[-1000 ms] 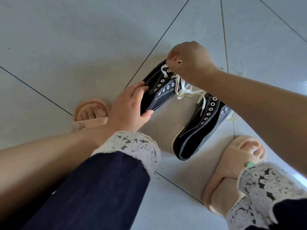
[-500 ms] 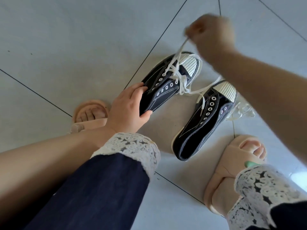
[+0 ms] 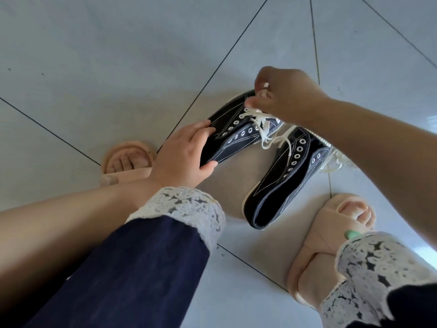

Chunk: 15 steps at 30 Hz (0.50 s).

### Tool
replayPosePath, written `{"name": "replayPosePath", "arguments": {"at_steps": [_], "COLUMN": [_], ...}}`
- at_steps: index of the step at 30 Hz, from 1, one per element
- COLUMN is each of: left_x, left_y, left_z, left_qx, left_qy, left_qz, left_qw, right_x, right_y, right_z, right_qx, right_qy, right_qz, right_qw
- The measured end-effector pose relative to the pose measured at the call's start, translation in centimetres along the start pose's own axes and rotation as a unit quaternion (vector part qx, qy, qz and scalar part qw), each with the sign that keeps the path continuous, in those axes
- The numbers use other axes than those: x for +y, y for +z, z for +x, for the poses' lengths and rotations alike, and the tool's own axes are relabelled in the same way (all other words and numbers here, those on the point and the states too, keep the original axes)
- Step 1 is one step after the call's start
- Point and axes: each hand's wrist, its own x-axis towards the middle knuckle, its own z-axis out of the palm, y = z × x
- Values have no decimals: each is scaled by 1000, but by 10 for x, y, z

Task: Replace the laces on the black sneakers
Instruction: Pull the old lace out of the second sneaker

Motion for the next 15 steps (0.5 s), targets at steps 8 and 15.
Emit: {"name": "replayPosePath", "arguments": {"at_steps": [8, 15], "left_x": [0, -1], "left_y": [0, 1], "left_z": [1, 0], "left_qx": [-4, 3], "left_qy": [-6, -12], "left_qz": [-3, -10], "left_qw": [1000, 1000], "right_x": [-8, -2], "right_y": [12, -3], "right_z": [5, 6], "right_qx": [0, 133], "right_qy": [-89, -130], "right_qz": [-94, -237], "right_qw": [992, 953]}}
